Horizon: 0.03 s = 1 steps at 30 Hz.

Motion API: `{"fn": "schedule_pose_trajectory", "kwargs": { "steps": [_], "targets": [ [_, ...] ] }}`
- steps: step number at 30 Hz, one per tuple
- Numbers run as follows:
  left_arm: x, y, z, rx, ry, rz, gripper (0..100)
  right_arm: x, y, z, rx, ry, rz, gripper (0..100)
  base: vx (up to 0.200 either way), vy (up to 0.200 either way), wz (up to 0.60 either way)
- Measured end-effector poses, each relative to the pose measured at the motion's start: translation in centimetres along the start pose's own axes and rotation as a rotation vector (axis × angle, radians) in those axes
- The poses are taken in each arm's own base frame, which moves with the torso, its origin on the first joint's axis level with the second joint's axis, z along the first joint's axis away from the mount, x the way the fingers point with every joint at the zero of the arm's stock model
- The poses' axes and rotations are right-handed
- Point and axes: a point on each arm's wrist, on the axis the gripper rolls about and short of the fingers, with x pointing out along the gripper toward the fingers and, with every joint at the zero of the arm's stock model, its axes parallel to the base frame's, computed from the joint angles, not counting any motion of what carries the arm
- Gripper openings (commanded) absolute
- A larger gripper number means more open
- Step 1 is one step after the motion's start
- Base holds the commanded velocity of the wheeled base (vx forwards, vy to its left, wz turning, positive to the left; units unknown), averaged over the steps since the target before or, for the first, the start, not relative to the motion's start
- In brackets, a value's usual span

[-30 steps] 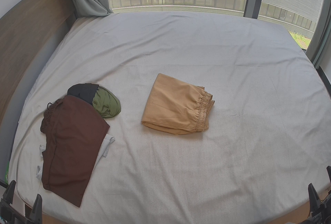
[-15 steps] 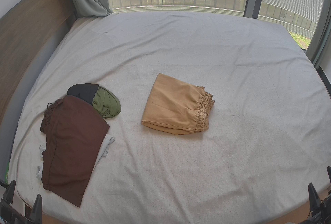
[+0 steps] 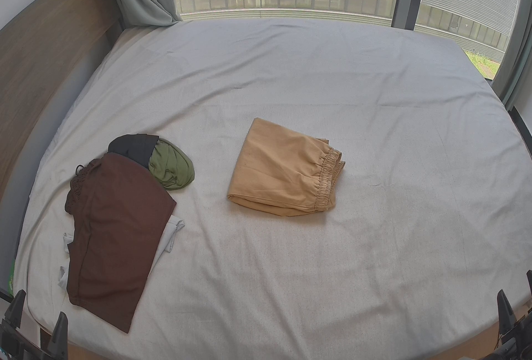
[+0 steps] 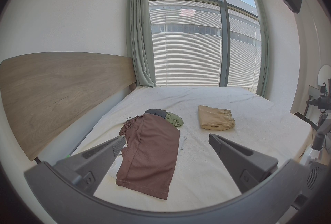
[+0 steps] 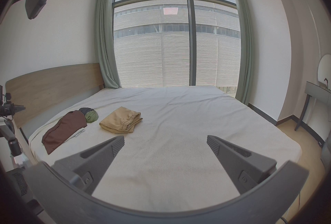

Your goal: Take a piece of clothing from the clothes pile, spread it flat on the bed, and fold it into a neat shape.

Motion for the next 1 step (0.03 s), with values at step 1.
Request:
{"fn": "schedule_pose_trajectory", "kwargs": {
  "steps": [1],
  "targets": [
    [0.0,0.0,0.0,0.0,0.0,0.0,100,0.0,0.0,0.0,0.0,0.0,-0.001,100,0.0,0.0,0.0]
  ]
}}
